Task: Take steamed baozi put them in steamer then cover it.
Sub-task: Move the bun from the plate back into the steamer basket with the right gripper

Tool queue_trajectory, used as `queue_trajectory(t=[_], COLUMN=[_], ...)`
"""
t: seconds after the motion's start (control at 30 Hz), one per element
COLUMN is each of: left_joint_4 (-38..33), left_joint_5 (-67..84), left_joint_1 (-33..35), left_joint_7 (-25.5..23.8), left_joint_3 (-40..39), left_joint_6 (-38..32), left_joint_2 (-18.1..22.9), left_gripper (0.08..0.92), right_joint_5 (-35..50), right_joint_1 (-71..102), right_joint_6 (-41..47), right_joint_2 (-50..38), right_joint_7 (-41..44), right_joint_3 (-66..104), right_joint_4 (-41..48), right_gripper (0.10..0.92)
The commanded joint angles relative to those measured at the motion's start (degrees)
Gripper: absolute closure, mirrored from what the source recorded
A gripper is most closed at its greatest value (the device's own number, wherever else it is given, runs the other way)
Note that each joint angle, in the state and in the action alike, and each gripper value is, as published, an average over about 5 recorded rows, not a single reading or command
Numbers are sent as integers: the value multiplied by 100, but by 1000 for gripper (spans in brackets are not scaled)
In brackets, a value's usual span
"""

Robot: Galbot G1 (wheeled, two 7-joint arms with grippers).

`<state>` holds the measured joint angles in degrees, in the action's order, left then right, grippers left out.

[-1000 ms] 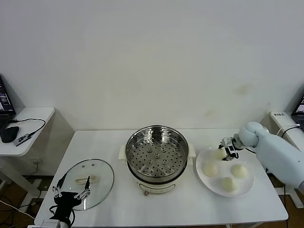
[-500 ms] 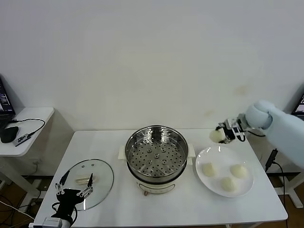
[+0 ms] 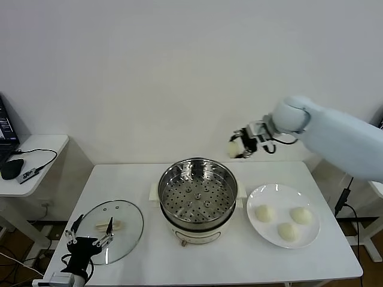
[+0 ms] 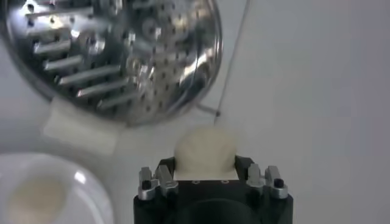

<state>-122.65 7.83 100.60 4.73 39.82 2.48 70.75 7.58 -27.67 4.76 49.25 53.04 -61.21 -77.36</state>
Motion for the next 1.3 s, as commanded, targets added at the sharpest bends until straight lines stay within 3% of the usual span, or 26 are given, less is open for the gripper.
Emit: queue_trajectory(t=[0.03, 0.8, 1.3], left_joint_4=[27, 13, 0], left_joint_5=[-9, -32, -83], left_joint_1=[8, 113, 61], left_joint_7=[8, 13, 12], left_joint_3=[70, 196, 88], left_joint_6=[-2, -12, 4], left_joint_2=[52, 124, 128], left_gripper=[177, 177, 177], right_joint_5=[404, -2111, -2329], right_joint_1=[-520, 243, 384], right_joint_6=[-260, -2452, -2749], right_joint_2=[1251, 2092, 2076], right_joint_7=[-242, -623, -675], right_joint_3=[-718, -1324, -1214], right_joint_4=[60, 971, 1266], right_gripper=[414, 411, 395])
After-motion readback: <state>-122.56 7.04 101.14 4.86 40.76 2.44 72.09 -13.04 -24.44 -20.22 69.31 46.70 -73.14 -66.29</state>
